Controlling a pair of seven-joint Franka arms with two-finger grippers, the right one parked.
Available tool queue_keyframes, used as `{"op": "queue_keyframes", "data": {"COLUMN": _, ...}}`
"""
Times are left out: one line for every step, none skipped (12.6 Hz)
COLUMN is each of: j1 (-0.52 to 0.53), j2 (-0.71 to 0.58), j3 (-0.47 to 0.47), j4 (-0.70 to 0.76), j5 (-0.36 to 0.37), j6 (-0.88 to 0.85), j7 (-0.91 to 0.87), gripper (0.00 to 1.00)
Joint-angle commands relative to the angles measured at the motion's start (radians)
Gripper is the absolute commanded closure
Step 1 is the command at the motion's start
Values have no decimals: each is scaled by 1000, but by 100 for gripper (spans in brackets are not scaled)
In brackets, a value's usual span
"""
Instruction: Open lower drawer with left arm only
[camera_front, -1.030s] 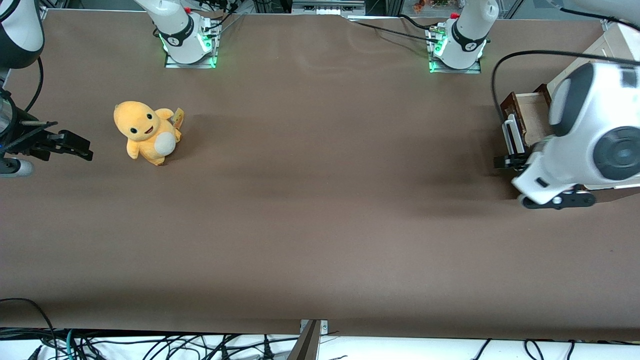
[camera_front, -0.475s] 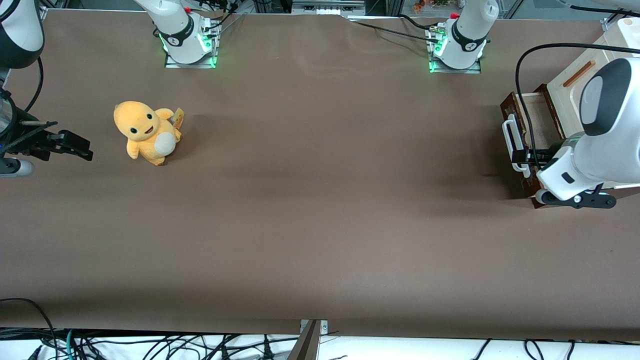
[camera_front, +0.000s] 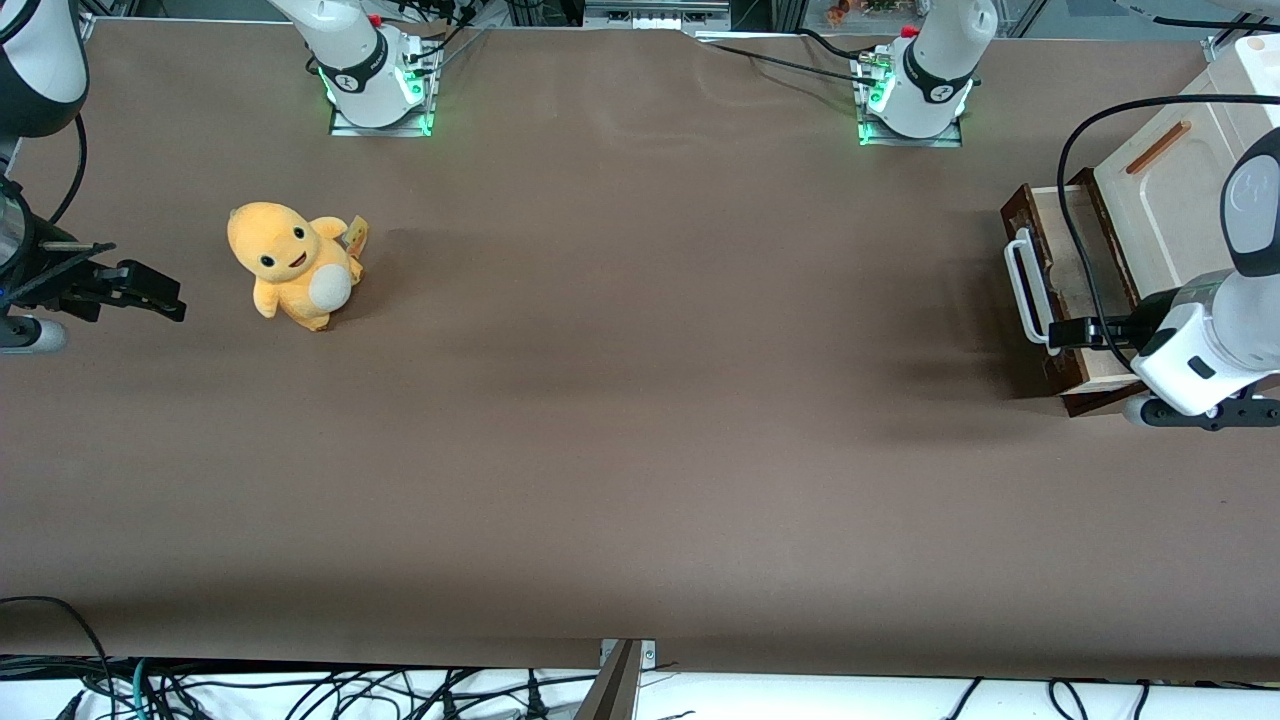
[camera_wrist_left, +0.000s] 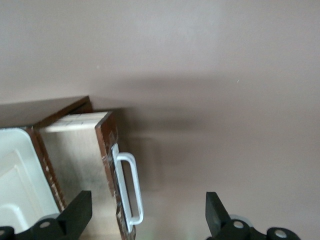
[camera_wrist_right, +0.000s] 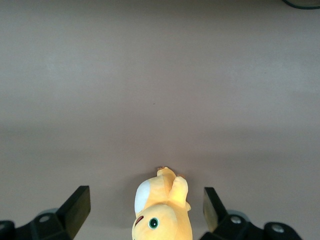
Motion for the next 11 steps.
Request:
{"op": "queue_keyframes", "data": {"j1": -16, "j2": -20, "j3": 21, "j4": -40, "j5": -42, "j6": 76, "j7": 18, "gripper": 0}}
{"op": "queue_keyframes", "data": {"j1": -18, "j2": -18, "j3": 20, "j4": -40, "j5": -51, "j6": 84, "j7": 17, "gripper": 0}}
{"op": "queue_keyframes", "data": {"j1": -18, "j2": -18, "j3": 21, "j4": -41, "j5": -69, "j6": 93, "j7": 14, "gripper": 0}}
{"op": "queue_keyframes", "data": {"j1": -18, "j2": -18, "j3": 20, "j4": -43, "j5": -91, "j6": 122, "j7": 12, "gripper": 0}}
{"op": "queue_keyframes", "data": {"j1": -14, "j2": -18, "j3": 21, "j4": -43, "j5": -108, "j6": 136, "j7": 21, "gripper": 0}}
{"op": "queue_keyframes", "data": {"j1": -14, "j2": -18, "j3": 21, "j4": -49, "j5": -100, "j6": 147, "j7": 26, "gripper": 0}}
{"op": "queue_keyframes", "data": {"j1": -16, "j2": -16, "j3": 21, "j4": -51, "j5": -94, "j6": 170, "j7": 26, "gripper": 0}}
{"op": "queue_keyframes", "data": {"j1": -16, "j2": -16, "j3": 23, "j4": -51, "j5": -94, "j6": 173, "j7": 26, "gripper": 0}}
{"op": "queue_keyframes", "data": {"j1": -16, "j2": -16, "j3": 23, "j4": -51, "j5": -94, "j6": 173, "j7": 26, "gripper": 0}}
{"op": "queue_keyframes", "data": {"j1": -16, "j2": -18, "j3": 24, "j4": -55, "j5": -92, "j6": 173, "j7": 28, "gripper": 0}}
{"op": "queue_keyframes", "data": {"j1": -16, "j2": -18, "j3": 24, "j4": -55, "j5": -71, "j6": 173, "j7": 43, "gripper": 0}}
